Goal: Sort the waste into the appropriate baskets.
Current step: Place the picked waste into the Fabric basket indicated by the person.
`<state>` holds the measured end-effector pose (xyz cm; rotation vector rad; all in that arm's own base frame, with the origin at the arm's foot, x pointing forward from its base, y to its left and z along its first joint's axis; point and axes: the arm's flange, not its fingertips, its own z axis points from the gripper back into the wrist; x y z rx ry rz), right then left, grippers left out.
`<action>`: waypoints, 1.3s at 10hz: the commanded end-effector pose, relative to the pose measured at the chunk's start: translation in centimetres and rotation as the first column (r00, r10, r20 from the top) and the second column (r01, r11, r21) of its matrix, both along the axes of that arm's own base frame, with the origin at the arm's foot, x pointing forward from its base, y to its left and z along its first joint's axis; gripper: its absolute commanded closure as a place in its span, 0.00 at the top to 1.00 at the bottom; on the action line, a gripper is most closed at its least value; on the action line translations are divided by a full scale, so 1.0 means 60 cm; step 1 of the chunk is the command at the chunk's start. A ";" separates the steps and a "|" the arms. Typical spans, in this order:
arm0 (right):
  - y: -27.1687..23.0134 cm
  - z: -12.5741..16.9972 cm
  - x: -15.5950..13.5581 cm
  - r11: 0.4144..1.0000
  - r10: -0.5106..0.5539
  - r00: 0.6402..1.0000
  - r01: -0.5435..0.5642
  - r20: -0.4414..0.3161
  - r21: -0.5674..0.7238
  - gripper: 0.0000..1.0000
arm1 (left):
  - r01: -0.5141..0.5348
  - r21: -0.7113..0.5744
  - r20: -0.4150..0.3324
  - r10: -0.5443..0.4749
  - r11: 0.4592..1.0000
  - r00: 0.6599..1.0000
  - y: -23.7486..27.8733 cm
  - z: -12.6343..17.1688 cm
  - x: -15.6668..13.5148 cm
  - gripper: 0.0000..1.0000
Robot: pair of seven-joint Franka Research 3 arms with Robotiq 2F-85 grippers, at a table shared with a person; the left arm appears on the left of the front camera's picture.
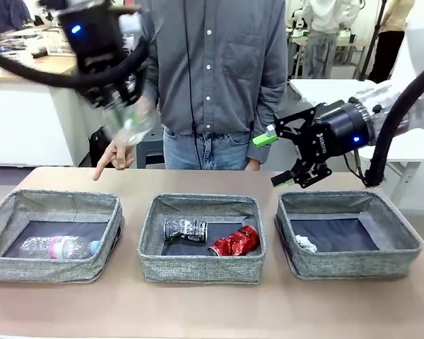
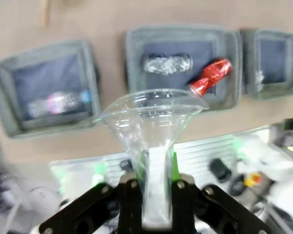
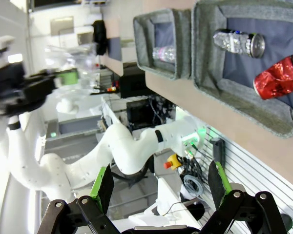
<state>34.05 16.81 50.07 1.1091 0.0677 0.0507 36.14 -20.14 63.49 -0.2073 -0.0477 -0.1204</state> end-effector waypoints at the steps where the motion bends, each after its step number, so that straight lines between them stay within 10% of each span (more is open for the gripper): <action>1: 0.000 -0.001 0.003 1.000 0.011 1.000 -0.011 0.016 0.006 1.00 | -0.022 0.018 -0.031 0.023 1.000 0.999 0.081 -0.056 -0.030 0.19; 6: 0.000 -0.001 0.003 1.000 0.011 1.000 -0.011 0.016 0.006 1.00 | -0.327 0.067 -0.104 0.333 0.942 0.937 0.241 -0.227 0.072 0.19; 11: 0.000 -0.001 0.003 1.000 0.011 1.000 -0.011 0.016 0.006 1.00 | -0.317 0.104 -0.100 0.327 0.943 0.940 0.247 -0.234 0.073 0.19; 13: 0.000 -0.001 0.003 1.000 0.011 1.000 -0.011 0.016 0.006 1.00 | -0.281 0.144 -0.105 0.297 0.949 0.949 0.243 -0.240 0.070 0.76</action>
